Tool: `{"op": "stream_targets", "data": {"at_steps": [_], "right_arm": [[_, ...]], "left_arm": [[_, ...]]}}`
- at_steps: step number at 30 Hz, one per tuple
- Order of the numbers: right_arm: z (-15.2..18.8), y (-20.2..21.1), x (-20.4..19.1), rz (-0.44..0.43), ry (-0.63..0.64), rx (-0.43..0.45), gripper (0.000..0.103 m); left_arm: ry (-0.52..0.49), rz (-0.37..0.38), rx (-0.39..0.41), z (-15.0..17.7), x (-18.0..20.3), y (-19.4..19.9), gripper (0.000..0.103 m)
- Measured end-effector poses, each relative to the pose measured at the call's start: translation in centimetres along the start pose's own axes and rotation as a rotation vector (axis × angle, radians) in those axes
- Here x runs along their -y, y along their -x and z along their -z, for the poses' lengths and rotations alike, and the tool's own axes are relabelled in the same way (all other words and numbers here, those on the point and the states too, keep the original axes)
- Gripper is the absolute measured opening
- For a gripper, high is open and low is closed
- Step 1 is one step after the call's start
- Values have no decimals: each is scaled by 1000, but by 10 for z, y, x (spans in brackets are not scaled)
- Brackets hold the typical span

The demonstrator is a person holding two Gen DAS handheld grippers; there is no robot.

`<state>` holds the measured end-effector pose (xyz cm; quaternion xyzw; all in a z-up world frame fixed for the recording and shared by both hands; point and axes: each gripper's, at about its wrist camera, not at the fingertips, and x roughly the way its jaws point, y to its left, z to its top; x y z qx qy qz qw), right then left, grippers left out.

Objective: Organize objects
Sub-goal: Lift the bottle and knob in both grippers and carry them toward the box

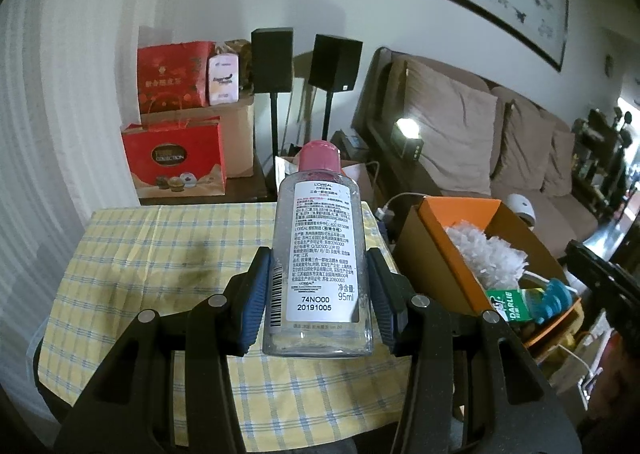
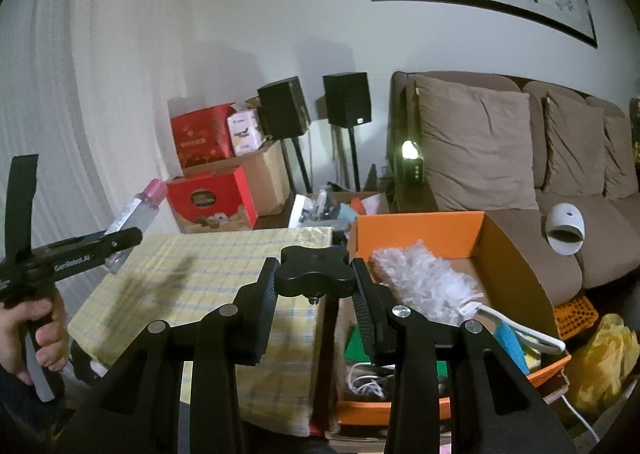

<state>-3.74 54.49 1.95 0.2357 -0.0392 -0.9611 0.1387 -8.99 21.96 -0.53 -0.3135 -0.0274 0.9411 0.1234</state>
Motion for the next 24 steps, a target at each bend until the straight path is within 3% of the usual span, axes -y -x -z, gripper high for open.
{"op": "stream_targets", "data": {"at_steps": [24], "right_arm": [[-1,3,24,66,-31,0,36]], "left_arm": [[-26,49,-10,1,25,-1,44]]}}
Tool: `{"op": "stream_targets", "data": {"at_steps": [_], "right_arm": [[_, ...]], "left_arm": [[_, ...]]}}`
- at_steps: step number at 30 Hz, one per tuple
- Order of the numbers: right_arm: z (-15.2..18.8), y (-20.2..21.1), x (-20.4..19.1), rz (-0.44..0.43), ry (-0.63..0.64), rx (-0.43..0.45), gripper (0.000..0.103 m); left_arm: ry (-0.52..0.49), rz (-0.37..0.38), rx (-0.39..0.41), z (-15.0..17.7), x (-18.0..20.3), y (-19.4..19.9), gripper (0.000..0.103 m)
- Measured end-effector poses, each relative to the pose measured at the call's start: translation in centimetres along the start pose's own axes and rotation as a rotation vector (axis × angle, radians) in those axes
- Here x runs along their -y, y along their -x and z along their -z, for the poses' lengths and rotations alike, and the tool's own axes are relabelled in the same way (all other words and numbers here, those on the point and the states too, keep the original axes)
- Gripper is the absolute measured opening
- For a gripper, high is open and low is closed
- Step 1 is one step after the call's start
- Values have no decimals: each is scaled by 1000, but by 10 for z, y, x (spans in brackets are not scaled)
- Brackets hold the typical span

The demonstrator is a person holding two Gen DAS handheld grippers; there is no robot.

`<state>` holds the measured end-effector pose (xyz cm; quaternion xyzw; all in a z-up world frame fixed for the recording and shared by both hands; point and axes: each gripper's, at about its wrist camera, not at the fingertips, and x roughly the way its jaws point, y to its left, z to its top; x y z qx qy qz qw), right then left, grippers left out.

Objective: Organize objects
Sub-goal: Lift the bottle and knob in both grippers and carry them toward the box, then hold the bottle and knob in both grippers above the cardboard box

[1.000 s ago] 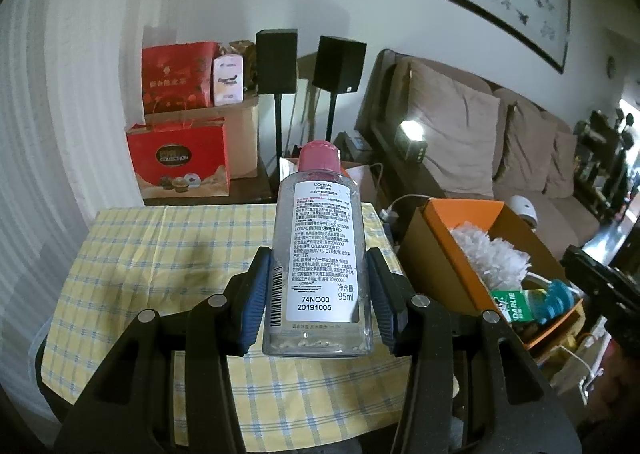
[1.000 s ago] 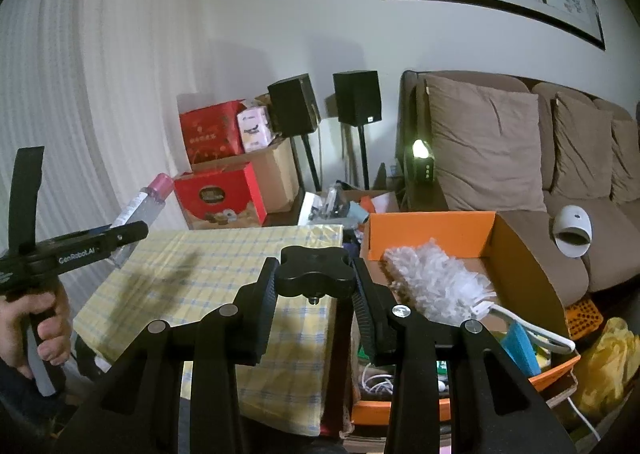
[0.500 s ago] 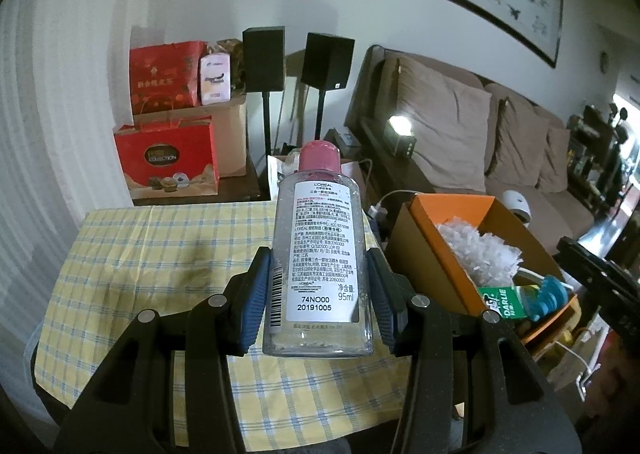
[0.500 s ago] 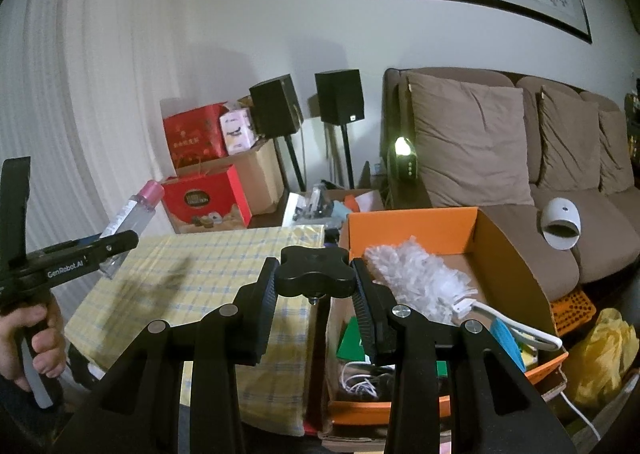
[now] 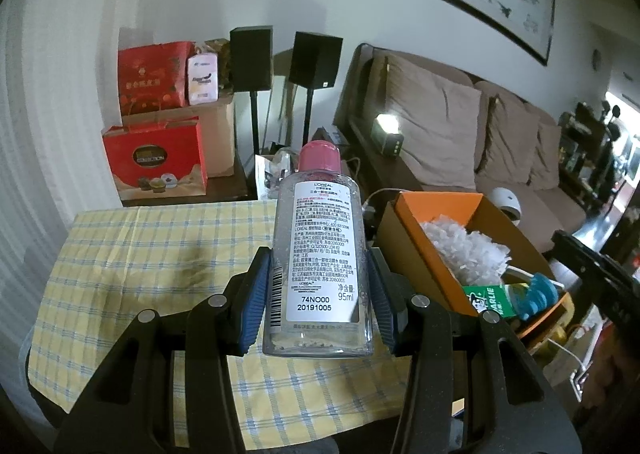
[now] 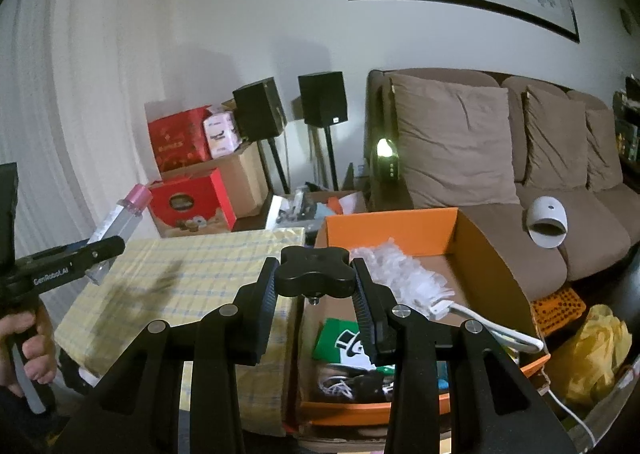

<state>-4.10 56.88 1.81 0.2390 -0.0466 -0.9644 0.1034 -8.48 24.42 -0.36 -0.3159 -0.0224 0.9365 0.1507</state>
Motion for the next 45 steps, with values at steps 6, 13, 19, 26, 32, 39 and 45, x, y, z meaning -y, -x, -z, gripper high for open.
{"op": "stream_targets", "data": {"at_steps": [6,13,19,26,32,39,45], "right_arm": [[-1,1,7,10,-12,1,36],[-3,1,9,13,-12,-3,36],[-4,0,13,26,-10,-5,36],[-4,-2,18,34,-19,-4,36],[-5,-1,24,46,-26,-1,36],[-6,-1,28,53,-30,-4,36],[-6,-1,28,56,-30,-5,36]], "left_arm": [[-17,20,4,-1,11,1,44],[-22,40,7,-4,19,2,44],[-33,62,6,-5,30,2,44],[-28,74,-3,-4,34,-1,44],[-28,79,-7,-2,38,-2,44],[-33,94,-9,-2,45,-1,44],[-41,103,-9,-2,53,-1,44]]}}
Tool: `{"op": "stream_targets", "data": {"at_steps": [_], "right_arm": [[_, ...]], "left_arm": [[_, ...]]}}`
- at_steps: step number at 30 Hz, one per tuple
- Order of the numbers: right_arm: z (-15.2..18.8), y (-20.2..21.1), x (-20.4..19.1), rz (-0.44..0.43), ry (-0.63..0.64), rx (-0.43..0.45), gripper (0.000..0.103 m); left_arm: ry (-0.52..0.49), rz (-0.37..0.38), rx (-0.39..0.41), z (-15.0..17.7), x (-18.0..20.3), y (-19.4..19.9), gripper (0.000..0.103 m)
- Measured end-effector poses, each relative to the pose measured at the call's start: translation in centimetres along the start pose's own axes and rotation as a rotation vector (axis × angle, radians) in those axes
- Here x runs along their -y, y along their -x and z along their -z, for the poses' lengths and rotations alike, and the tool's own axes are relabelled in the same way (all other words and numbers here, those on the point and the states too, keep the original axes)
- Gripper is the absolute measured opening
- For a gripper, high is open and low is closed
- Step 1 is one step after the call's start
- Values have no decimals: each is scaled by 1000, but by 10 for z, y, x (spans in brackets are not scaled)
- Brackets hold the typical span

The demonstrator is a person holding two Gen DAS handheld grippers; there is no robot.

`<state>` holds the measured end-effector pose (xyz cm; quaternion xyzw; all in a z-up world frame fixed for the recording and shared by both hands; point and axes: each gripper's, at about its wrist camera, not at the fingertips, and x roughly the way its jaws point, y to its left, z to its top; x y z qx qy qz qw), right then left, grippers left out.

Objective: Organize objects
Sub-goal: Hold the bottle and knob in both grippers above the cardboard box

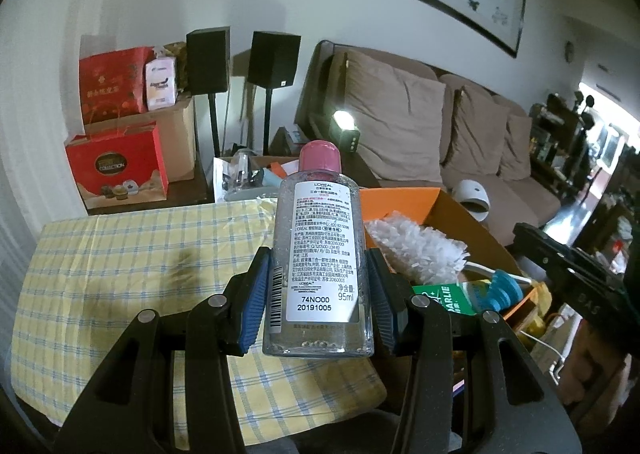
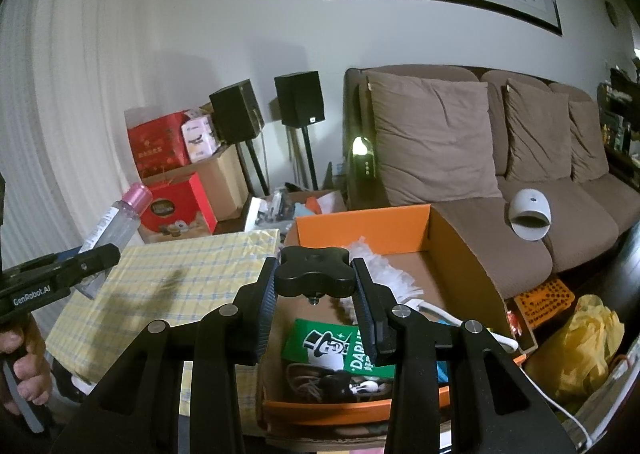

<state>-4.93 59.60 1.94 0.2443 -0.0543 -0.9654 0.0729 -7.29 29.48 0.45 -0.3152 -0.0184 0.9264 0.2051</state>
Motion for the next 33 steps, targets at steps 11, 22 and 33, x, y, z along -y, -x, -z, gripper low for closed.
{"op": "stream_targets", "data": {"at_steps": [11,22,33], "right_arm": [[0,0,8,18,-13,-6,36],[-2,1,12,29,-23,-6,36],[-2,2,10,32,-21,-5,36]], "left_arm": [[-6,13,-4,-1,5,-1,44],[-7,34,-18,0,13,-7,44],[-23,55,-19,-1,24,-8,44]]}}
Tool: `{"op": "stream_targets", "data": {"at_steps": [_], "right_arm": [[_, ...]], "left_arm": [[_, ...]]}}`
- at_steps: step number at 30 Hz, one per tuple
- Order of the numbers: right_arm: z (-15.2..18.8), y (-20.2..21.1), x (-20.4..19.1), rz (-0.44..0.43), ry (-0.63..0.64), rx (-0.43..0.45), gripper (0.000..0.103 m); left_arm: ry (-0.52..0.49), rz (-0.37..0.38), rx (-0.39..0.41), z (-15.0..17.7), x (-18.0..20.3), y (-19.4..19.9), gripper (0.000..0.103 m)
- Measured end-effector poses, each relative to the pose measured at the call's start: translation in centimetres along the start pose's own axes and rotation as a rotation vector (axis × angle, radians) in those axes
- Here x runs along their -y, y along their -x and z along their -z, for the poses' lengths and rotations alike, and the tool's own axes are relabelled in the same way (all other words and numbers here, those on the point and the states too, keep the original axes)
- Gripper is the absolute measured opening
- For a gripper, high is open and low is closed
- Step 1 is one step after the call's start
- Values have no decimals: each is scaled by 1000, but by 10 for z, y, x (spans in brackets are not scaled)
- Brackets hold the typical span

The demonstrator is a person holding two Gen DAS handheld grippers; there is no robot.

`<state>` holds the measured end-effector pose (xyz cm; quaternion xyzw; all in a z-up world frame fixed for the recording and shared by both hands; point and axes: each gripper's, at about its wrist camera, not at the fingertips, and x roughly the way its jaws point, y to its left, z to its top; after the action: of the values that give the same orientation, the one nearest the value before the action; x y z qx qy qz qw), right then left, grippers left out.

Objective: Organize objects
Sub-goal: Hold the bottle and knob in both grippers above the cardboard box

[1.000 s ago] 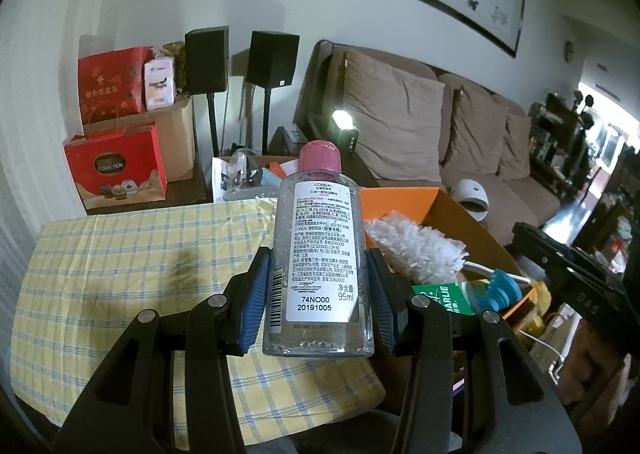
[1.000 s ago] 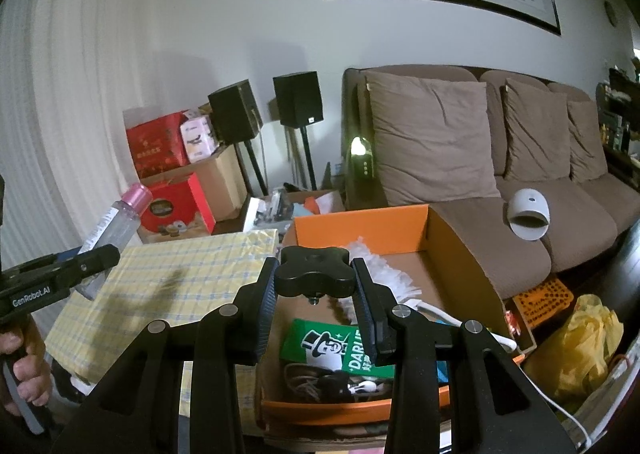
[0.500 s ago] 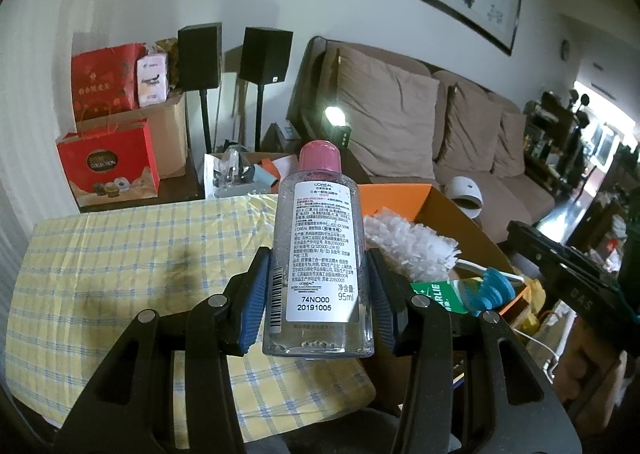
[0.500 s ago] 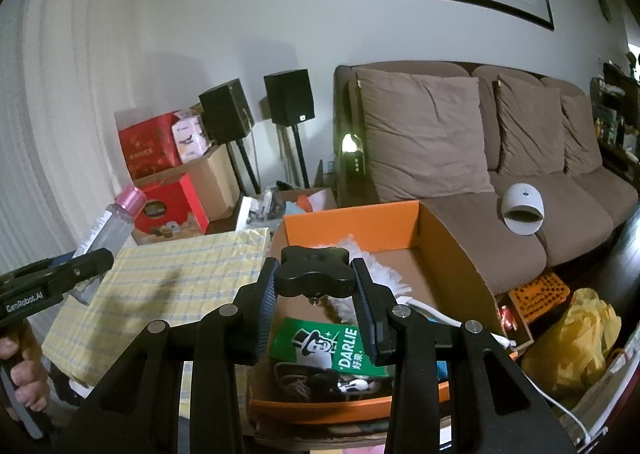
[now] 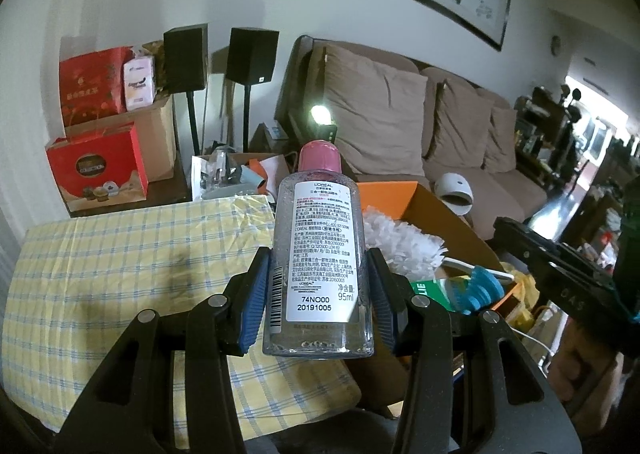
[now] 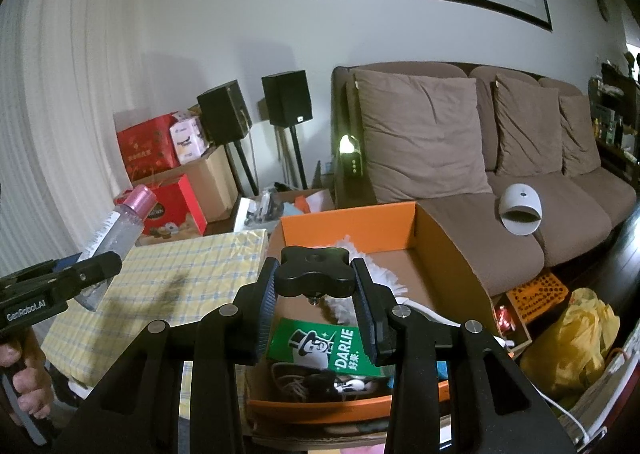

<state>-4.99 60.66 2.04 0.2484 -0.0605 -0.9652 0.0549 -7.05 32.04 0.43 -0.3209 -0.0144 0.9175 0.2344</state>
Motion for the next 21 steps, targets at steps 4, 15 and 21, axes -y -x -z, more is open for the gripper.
{"op": "stream_targets", "data": {"at_steps": [4,15,21], "right_arm": [[0,1,0,-2,2,2,36],[1,1,3,4,-4,0,36],[0,0,3,7,-4,-2,36]], "left_arm": [[-4,7,0,1,3,-1,44],[-20,27,-5,1,15,-4,44],[-30,43,-16,3,23,-9,44]]}}
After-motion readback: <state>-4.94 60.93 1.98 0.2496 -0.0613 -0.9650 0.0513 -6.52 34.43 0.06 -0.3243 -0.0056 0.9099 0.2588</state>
